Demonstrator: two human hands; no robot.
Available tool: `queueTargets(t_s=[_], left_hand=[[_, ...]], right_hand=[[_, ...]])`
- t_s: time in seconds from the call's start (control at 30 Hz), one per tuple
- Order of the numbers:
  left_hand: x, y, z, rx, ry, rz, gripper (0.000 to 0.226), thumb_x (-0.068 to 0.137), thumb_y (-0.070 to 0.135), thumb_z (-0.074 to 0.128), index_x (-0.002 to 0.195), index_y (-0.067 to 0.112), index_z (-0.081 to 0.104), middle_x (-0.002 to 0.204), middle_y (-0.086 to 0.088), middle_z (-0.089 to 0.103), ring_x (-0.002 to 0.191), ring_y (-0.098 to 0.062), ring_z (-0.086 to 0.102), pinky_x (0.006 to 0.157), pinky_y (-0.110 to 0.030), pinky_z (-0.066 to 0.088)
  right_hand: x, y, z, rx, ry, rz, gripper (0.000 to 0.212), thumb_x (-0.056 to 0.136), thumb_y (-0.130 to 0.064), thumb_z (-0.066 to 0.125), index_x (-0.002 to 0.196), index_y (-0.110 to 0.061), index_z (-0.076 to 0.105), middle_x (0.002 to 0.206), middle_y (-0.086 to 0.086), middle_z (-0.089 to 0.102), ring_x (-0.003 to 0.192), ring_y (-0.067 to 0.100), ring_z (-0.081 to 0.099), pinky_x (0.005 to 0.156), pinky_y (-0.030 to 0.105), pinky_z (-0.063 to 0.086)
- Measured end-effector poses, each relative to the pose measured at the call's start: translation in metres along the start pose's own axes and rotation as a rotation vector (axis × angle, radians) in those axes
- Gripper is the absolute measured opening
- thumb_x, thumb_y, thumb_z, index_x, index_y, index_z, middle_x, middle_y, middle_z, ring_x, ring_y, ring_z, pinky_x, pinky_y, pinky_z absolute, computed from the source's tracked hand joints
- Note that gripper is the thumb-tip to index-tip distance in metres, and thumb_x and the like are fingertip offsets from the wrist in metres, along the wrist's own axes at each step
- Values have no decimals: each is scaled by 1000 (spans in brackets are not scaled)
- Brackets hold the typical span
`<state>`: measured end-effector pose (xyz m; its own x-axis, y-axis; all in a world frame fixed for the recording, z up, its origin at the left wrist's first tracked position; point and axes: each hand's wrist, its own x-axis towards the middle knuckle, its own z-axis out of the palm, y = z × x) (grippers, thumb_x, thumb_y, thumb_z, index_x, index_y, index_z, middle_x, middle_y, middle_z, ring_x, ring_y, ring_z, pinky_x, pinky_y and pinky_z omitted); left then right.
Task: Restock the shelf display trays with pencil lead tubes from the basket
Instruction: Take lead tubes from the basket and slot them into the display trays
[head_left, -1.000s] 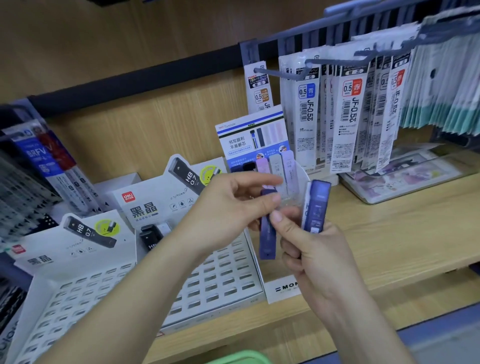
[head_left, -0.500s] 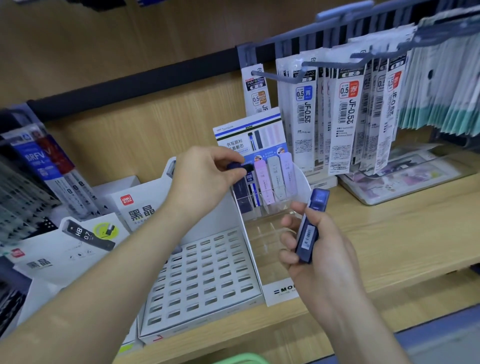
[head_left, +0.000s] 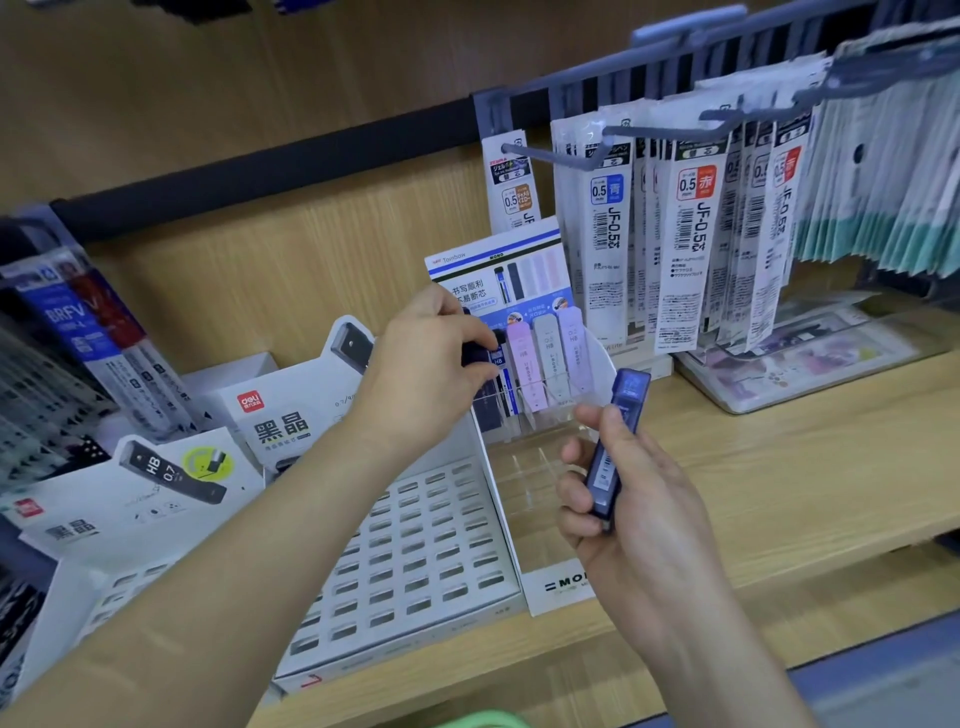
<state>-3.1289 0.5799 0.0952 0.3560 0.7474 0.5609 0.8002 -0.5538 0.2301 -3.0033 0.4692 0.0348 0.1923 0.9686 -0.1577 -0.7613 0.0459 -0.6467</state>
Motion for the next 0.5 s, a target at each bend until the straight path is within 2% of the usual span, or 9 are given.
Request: queueTargets(t_s=[0.13,0.2,0.3,0.37,0.5], left_hand=[[-1,0,-3,-39,-33,24,32,76,16,79,107,18,71,89,7,50,70,-2,46,75,-19,41],[-1,0,-4,-69,9,39,32,74,13,80,105,19,72,85,8,51,68,0,47,74,-21,45],[0,0,-6,-93,93,36,33,74,11,80,106,16,72,90,8,49,71,-6,47,77,-16,40],[2,-2,-5,-22,60,34,32,78,18,78,109,15,71,99,6,57,80,-7,46,79,-14,37],[3,-7,-2,44,12,37,24,82,23,74,104,13,74,99,-2,69,77,-9,51,77,-23,43]], right_hand=[[1,0,0,1,3,3,18,97,-28,53,97,-15,66,68,2,53,44,8,38,35,16,28],[1,0,-1,4,0,9,18,97,-27,53,97,-15,66,68,3,53,43,8,38,34,16,27],[2,0,-1,36,-18,45,18,97,-24,52,96,-13,66,69,4,53,43,10,38,34,17,26],[2,0,-1,72,-31,72,21,94,-22,50,99,-11,67,69,5,54,44,11,39,34,18,27],[2,-2,-2,106,-62,87,28,85,-23,55,105,-8,67,71,7,57,48,14,47,36,20,33]])
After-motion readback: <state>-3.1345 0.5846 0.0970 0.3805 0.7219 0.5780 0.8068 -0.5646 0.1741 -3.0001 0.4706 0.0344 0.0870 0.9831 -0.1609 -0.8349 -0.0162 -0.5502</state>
